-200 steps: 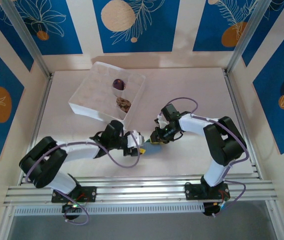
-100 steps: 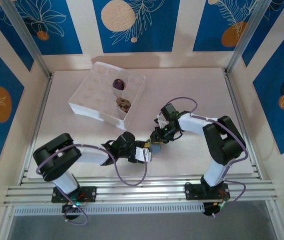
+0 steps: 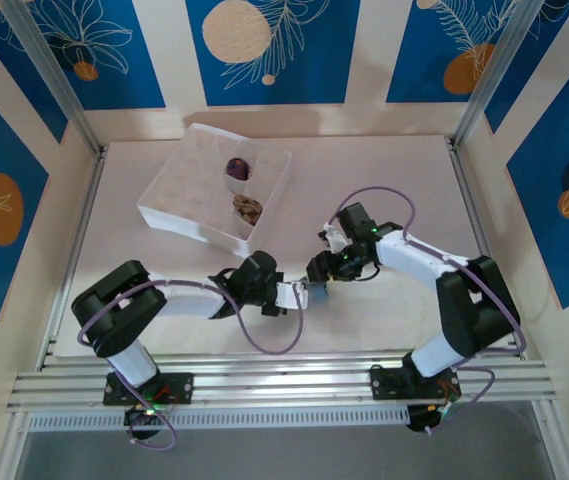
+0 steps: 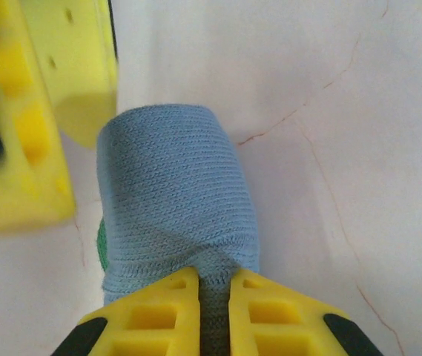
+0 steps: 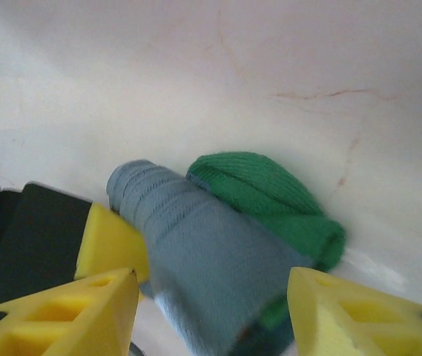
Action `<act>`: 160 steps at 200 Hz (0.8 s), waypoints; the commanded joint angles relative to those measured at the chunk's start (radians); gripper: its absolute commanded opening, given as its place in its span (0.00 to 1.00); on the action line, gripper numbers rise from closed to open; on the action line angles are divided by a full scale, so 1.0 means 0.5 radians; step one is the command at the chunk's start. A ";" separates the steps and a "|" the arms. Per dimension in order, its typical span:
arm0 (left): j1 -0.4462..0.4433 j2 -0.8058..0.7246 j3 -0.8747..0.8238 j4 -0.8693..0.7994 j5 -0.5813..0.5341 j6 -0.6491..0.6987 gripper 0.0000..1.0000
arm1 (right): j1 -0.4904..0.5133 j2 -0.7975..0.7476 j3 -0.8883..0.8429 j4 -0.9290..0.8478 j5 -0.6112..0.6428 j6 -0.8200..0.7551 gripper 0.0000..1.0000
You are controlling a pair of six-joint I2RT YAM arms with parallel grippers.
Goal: Roll the socks
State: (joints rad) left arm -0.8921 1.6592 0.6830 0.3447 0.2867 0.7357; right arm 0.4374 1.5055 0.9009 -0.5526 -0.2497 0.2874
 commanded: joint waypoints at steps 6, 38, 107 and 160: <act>0.114 0.019 0.128 -0.557 0.334 -0.167 0.14 | -0.058 -0.266 0.055 -0.204 0.164 -0.218 0.57; 0.214 0.132 0.366 -0.924 0.573 -0.249 0.15 | -0.154 -0.603 -0.027 -0.131 0.257 -0.349 0.57; 0.349 0.421 0.778 -1.459 0.846 -0.431 0.15 | 0.428 -1.152 -0.392 0.050 0.958 -1.149 0.66; 0.453 0.536 0.886 -1.518 1.089 -0.671 0.16 | 0.700 -1.253 -0.504 0.061 1.185 -1.183 0.67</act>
State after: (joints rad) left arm -0.6888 1.8885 1.1217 -0.3195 0.7567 0.4824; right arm 0.7372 0.9020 0.6754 -0.5488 0.2565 -0.2531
